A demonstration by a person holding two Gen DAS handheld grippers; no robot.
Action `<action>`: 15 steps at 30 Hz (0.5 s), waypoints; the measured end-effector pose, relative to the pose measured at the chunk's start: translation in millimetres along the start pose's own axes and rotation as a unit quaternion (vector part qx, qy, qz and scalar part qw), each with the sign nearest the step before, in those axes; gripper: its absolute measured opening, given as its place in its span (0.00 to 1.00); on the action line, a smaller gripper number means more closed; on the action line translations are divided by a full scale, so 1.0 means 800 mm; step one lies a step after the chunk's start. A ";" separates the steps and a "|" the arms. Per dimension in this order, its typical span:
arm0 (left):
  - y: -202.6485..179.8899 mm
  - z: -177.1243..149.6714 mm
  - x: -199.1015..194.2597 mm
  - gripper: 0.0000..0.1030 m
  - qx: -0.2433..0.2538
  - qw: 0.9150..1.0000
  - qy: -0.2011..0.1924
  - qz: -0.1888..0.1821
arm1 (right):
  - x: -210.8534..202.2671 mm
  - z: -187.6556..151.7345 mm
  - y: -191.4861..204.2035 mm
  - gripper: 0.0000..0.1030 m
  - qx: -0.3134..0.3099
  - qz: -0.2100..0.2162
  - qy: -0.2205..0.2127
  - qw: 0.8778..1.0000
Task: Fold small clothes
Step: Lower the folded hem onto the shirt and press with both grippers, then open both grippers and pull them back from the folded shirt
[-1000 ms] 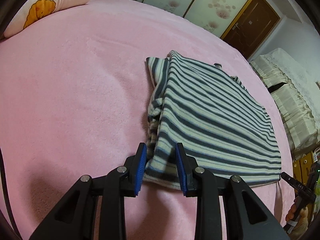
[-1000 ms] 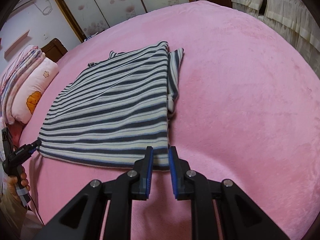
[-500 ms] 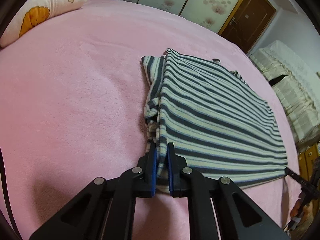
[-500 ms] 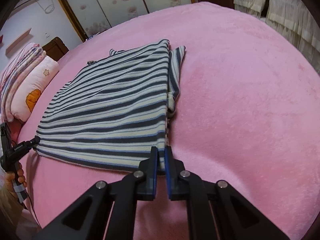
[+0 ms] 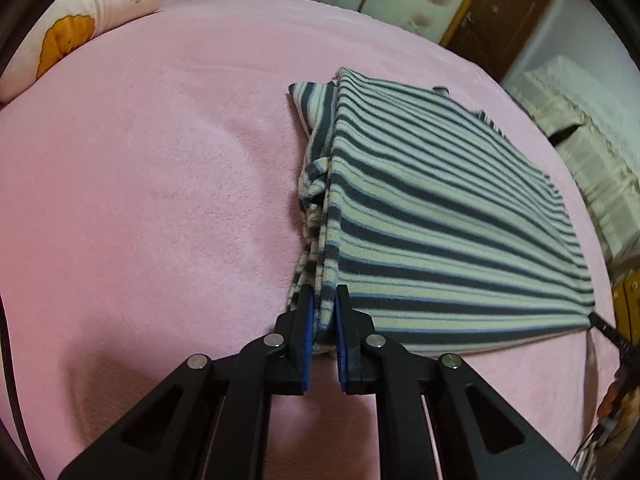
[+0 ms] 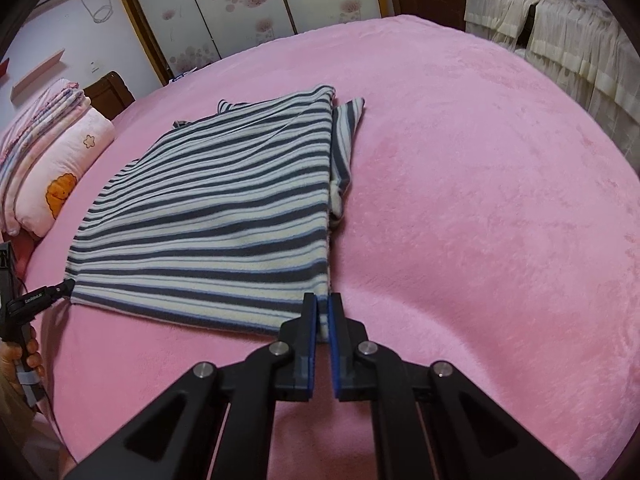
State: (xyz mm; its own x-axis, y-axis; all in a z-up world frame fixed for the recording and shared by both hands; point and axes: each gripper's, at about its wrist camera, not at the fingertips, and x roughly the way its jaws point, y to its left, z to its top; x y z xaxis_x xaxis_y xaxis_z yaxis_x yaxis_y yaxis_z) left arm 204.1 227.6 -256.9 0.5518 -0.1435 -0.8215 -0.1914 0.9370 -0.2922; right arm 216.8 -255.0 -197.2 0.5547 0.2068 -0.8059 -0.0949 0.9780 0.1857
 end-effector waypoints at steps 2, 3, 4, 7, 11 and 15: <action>0.004 0.001 0.002 0.07 0.000 1.000 0.002 -0.001 | 0.004 -0.001 -0.003 0.05 0.001 -0.003 0.003 1.000; 0.007 0.002 0.004 0.07 0.000 1.000 0.002 0.000 | 0.006 -0.002 -0.005 0.05 0.003 -0.003 0.004 1.000; 0.008 0.001 0.005 0.07 0.001 1.000 0.002 -0.001 | 0.009 -0.002 -0.007 0.05 0.003 -0.004 0.006 1.000; 0.005 -0.003 0.006 0.07 0.017 1.000 -0.005 0.006 | 0.016 -0.006 -0.007 0.05 0.000 -0.010 0.008 1.000; 0.000 -0.006 0.006 0.07 0.035 0.999 -0.014 0.016 | 0.018 -0.008 -0.003 0.05 -0.006 -0.019 0.005 1.000; -0.003 -0.008 0.002 0.09 0.038 0.999 -0.018 0.025 | 0.018 -0.010 -0.001 0.05 -0.008 -0.024 0.005 1.000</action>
State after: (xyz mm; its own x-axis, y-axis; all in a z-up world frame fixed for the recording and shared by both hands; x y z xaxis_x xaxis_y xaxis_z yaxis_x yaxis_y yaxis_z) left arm 200.1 222.9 -260.7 0.5731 -0.0862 -0.8150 -0.1574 0.9644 -0.2126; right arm 218.4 -252.6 -213.4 0.5507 0.1601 -0.8192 -0.0819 0.9871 0.1378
